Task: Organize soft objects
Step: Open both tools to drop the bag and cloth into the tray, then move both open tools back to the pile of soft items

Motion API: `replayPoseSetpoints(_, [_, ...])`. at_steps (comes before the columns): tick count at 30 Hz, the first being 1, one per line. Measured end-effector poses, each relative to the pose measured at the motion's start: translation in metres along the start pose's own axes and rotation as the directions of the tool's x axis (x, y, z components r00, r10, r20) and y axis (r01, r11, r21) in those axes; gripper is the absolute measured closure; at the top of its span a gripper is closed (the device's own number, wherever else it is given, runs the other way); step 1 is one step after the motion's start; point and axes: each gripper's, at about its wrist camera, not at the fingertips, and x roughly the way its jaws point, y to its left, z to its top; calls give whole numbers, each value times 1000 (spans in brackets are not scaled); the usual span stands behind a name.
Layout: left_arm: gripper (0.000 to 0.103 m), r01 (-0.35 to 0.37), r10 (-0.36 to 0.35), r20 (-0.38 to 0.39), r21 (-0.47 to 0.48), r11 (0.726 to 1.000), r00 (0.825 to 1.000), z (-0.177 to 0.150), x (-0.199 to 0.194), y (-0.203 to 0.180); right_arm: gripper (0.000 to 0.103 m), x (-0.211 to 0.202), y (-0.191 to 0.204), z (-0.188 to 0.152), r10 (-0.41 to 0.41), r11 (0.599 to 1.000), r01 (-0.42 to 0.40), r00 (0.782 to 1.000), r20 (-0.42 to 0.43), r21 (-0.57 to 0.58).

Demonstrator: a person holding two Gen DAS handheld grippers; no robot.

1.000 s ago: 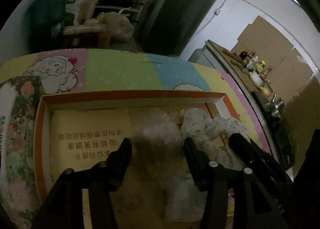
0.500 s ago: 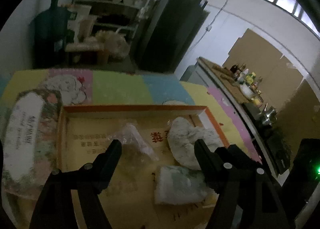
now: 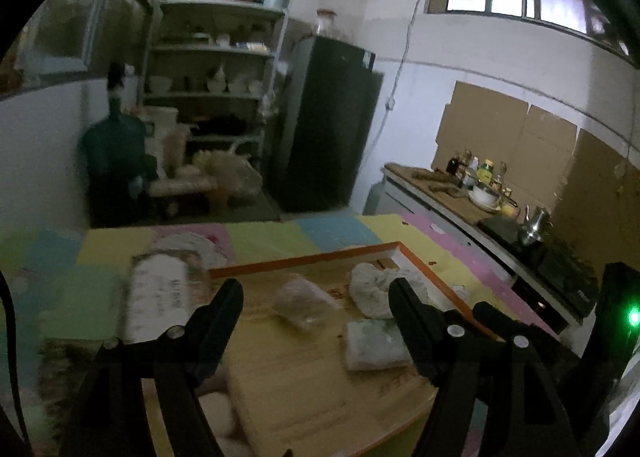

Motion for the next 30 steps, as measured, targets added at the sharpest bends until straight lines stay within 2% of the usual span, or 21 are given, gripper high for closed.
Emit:
replayPoseSetpoints(7, [28,-95,91,105,33,995,990,-18,-55,28,40,-16,21,-9,21,1000,-21,1000,7,-11])
replayPoseSetpoints(10, [28,-127,123,131,24,992,984,-27,-77,43,34,-23,31,-12,29,999,-29,1000,10,-19])
replayPoseSetpoints(12, [28,-144,143,122,4,990,982,-33,-87,54,28,-25,41,-13,43,999,-43,999,4,-28])
replayPoseSetpoints(20, [28,-232,235,68,-39,972,970,-55,-113,89,28,-34,82,-23,114,991,-115,993,-13,-64])
replayPoseSetpoints(25, [28,-278,280,66,-44,960,958,-64,-128,101,28,-38,109,-27,155,984,-156,988,-22,-83])
replayPoseSetpoints(30, [28,-289,292,61,-56,956,955,-72,-138,113,28,-39,132,-32,183,978,-186,982,-33,-99])
